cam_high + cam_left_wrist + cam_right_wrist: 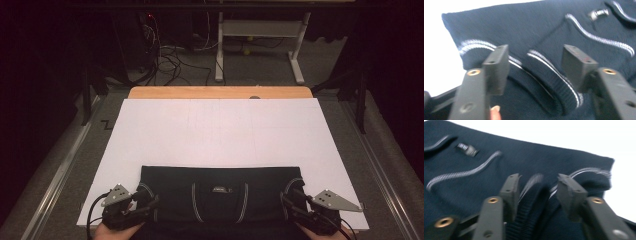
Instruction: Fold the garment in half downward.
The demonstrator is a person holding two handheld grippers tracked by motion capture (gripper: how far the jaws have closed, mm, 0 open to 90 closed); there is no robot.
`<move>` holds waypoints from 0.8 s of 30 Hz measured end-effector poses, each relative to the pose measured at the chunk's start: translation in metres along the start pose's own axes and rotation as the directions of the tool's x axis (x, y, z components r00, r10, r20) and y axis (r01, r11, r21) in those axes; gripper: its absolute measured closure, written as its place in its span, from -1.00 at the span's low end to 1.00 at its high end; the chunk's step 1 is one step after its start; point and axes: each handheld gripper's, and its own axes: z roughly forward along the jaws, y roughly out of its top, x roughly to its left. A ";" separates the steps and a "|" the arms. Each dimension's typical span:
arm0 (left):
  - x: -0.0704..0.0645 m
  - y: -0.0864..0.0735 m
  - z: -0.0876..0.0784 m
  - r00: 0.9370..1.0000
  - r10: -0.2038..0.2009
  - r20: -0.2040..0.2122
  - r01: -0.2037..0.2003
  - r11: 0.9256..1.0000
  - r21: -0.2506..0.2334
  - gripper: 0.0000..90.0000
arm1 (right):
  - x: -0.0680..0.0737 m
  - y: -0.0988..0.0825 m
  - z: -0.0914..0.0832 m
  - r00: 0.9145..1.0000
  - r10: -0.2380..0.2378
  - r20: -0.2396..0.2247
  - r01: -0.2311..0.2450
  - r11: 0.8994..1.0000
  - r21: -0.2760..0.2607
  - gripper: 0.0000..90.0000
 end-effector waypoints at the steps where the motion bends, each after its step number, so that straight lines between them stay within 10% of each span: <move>1: 0.001 0.001 -0.001 1.000 0.001 -0.011 -0.001 1.000 -0.013 -0.29 | -0.002 0.001 -0.001 1.000 0.011 0.014 -0.011 1.000 -0.010 0.04; 7: 0.025 0.016 0.008 0.998 -0.057 -0.039 0.057 0.998 -0.017 -0.55 | -0.024 0.009 0.004 0.992 0.062 0.113 -0.059 0.998 -0.029 -0.14; 17: 0.058 0.033 0.046 0.986 -0.149 -0.068 0.154 0.986 0.064 -0.60 | -0.056 0.023 0.048 0.983 0.120 0.141 -0.132 0.988 0.076 -0.28; 24: 0.046 0.032 0.055 0.989 -0.053 -0.138 0.070 0.990 0.124 -0.21 | -0.057 0.026 0.066 0.982 0.106 0.153 -0.130 0.980 0.154 0.04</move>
